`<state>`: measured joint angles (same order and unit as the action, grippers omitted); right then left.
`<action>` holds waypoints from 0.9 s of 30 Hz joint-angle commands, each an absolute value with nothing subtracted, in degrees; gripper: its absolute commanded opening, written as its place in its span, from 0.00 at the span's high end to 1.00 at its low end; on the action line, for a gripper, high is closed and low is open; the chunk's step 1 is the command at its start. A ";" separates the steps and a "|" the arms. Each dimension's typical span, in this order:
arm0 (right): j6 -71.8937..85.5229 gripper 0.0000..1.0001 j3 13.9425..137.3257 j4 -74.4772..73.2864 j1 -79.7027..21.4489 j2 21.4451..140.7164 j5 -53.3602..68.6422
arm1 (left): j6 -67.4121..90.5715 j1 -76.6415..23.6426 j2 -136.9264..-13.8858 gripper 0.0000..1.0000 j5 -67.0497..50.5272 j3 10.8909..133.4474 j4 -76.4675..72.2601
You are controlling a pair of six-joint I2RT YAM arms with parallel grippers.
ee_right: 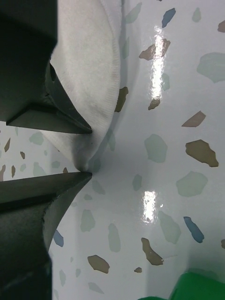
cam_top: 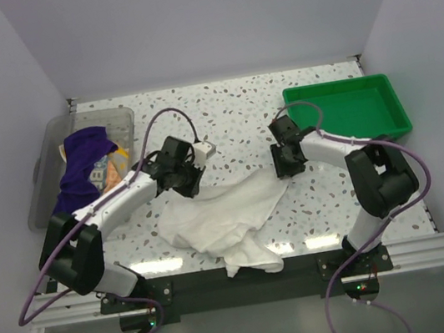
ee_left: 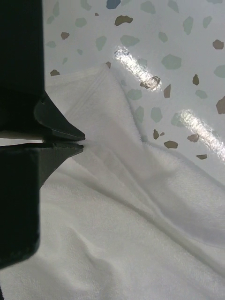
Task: Fold and stack the towels
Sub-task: Flatten out the crumpled towel
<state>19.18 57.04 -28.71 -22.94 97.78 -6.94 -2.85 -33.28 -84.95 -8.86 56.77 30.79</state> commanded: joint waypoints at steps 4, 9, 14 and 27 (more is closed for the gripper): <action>21.97 0.76 54.05 -27.60 -23.38 102.22 -3.69 | 1.47 -30.24 -83.85 1.00 -5.10 58.54 27.77; 20.92 0.97 57.73 -29.61 -23.38 101.08 -4.39 | 3.51 -26.99 -83.76 1.00 -2.12 59.94 27.42; 17.41 1.00 65.99 -33.57 -23.29 99.06 -9.21 | 6.06 -24.61 -83.67 1.00 3.33 65.11 28.38; 8.00 1.00 115.41 -41.83 -20.04 103.44 -17.40 | 8.79 -23.12 -91.57 1.00 19.23 101.13 28.39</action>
